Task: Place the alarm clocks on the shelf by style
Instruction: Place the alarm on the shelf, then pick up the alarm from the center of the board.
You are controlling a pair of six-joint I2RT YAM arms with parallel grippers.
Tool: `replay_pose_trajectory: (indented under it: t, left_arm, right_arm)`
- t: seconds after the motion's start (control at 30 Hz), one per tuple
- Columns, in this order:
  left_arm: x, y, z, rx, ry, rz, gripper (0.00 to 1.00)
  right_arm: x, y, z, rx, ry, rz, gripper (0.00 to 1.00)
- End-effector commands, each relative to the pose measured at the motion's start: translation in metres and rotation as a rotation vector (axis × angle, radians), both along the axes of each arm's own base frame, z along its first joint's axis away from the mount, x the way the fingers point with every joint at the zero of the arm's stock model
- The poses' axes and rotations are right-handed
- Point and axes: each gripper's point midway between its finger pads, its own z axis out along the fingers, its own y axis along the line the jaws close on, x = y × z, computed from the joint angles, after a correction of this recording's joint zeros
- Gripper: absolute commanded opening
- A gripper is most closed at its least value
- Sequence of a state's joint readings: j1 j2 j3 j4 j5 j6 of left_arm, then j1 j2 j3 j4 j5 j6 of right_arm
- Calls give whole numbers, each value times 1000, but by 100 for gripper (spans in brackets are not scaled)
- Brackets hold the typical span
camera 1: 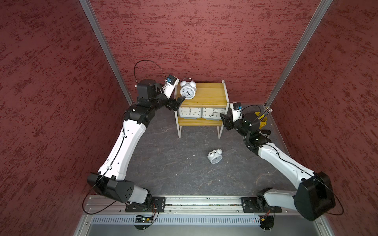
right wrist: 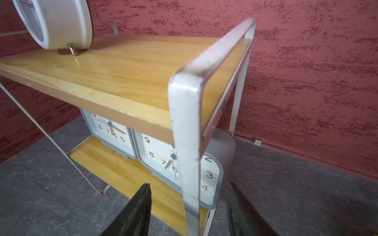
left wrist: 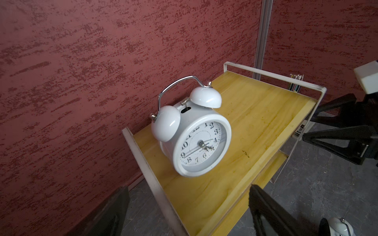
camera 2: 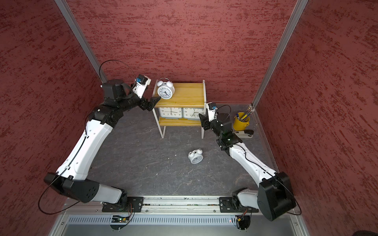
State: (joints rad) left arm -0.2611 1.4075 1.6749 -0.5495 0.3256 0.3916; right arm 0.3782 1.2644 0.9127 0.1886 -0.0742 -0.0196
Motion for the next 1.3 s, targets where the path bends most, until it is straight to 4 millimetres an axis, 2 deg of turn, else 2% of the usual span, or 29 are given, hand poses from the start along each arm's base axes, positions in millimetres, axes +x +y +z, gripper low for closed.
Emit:
replay_pose_trajectory:
  t: [0.0,0.2,0.37,0.53,0.63,0.87,1.27]
  left_arm:
    - [-21,0,-1,-46,3,-17,95]
    - [-58,-5,-43,-140,89,-61,100]
    - [-86,-15,-97,-182,176,-127,99]
    - [-109,-25,-137,-172,216,-187,98]
    - [-117,-29,-154,-155,236,-223,97]
    - [-119,-29,-171,-135,265,-223,98]
    - [-118,-27,-175,-120,270,-219,98]
  right_arm:
    - [-14,-10,-5,-43,12,-15,62]
    - [-49,-8,-24,-85,66,78,64]
    - [-77,-7,-46,-87,135,141,65]
    - [-108,6,-70,-103,197,292,64]
    - [-118,13,-87,-126,244,366,65]
    - [-128,27,-126,-220,423,514,62]
    - [-130,42,-138,-256,485,658,49]
